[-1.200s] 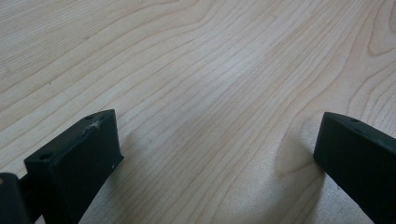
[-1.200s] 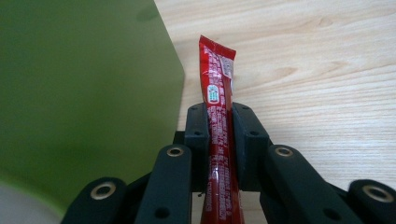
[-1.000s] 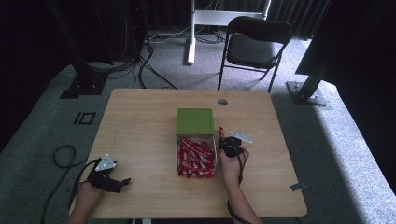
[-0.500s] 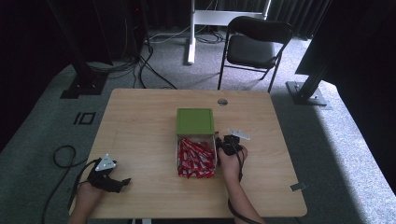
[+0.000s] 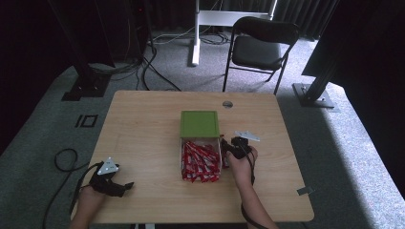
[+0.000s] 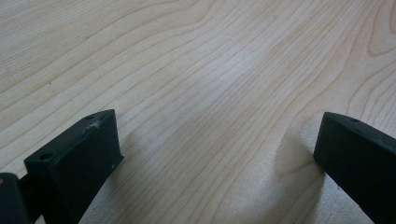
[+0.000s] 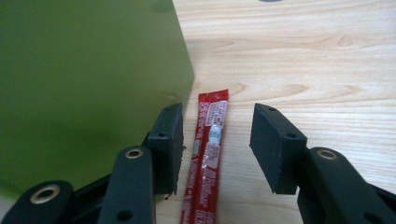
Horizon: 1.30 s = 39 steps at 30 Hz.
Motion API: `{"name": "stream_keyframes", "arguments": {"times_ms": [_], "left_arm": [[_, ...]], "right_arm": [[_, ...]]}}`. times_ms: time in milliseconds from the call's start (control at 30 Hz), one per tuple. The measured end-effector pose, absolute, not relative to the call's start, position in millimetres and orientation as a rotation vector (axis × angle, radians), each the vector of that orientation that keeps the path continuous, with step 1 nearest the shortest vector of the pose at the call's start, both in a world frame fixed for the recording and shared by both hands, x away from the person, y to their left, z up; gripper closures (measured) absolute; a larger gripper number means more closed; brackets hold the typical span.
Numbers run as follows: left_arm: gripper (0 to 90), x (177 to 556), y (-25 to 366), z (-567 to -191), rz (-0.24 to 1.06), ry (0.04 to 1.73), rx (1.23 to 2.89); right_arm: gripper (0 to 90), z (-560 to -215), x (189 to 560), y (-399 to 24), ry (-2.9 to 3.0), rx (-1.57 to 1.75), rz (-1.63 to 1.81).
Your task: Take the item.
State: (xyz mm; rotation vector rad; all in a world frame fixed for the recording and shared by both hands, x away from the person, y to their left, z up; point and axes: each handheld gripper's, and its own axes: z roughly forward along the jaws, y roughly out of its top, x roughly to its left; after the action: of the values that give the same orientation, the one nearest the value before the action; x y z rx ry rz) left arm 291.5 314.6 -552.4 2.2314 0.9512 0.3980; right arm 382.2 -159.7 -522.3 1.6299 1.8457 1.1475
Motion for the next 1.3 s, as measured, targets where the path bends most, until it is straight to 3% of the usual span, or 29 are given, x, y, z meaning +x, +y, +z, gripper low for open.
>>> {"name": "stream_keyframes", "arguments": {"times_ms": [533, 1067, 1300], "left_arm": [[1.3, 291.6, 314.5, -552.4, 0.398, 0.951, 2.231], [1.3, 291.5, 314.5, -552.5, 0.398, 0.952, 2.231], [1.4, 291.5, 314.6, -552.4, 0.398, 0.951, 2.231]], "right_arm": [[32.7, -520.1, 371.7, -190.7, 1.817, 1.578, 1.098], [19.6, -521.7, 353.8, -225.0, 1.775, 1.580, 1.099], [19.6, -523.6, 341.8, -236.8, 1.758, 1.585, 1.077]]}}
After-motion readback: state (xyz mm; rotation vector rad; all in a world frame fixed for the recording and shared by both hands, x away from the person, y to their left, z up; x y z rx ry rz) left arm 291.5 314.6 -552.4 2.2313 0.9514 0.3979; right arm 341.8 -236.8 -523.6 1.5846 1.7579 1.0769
